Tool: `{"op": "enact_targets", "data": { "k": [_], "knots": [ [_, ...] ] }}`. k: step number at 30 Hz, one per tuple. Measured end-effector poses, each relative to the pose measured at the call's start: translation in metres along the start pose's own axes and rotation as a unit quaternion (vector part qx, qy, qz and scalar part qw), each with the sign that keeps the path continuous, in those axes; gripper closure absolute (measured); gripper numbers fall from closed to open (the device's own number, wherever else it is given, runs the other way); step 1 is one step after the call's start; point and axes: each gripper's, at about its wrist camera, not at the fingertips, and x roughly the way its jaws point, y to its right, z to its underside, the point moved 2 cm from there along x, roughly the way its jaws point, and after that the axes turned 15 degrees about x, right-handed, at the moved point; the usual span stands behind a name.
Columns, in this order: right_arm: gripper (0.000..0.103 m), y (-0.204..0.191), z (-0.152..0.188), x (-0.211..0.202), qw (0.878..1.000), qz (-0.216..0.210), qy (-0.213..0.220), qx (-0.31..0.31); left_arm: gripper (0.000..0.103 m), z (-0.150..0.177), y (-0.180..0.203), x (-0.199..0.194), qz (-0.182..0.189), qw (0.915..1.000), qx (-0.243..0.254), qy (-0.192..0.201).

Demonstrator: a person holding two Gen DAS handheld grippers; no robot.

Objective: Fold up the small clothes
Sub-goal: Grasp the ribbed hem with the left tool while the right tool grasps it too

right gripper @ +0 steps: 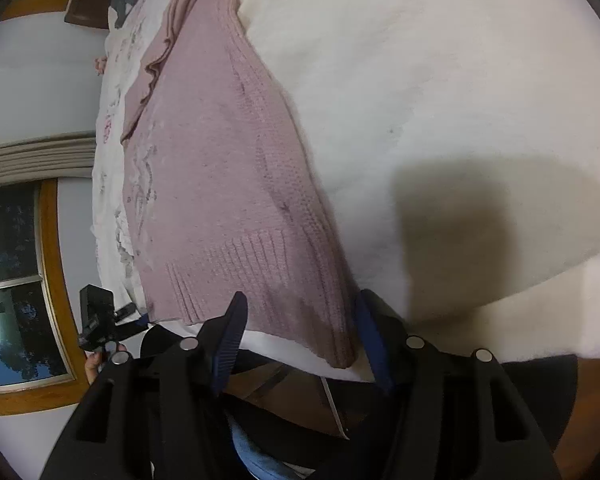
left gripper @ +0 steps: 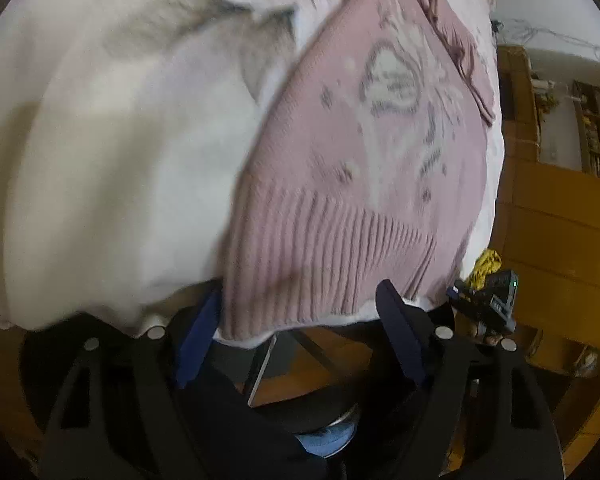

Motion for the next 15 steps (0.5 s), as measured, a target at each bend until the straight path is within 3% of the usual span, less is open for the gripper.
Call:
{"op": "enact_targets", "data": {
  "k": [3,4,6,11,15],
  "knots": [
    [0.046,-0.002,0.001,0.003,1.0,0.001,0.0,0.001,0.039,0.001,0.001,0.002,0.013,0.9998,-0.001,0.017],
    [0.046,-0.001,0.003,0.005,1.0,0.001,-0.004,0.003,0.047,0.001,0.001,0.002,0.016,0.9997,-0.003,0.02],
    [0.047,-0.004,0.005,0.006,1.0,0.005,-0.002,-0.003,0.05,0.002,0.0,0.004,0.021,0.9994,-0.009,0.027],
    [0.053,-0.006,0.013,0.01,1.0,0.0,-0.007,-0.001,0.088,0.005,0.001,0.008,0.03,0.9989,-0.017,0.033],
    [0.066,-0.008,0.02,0.011,1.0,0.009,-0.001,-0.01,0.094,0.011,-0.002,0.001,0.042,0.9973,-0.025,0.055]
  ]
}}
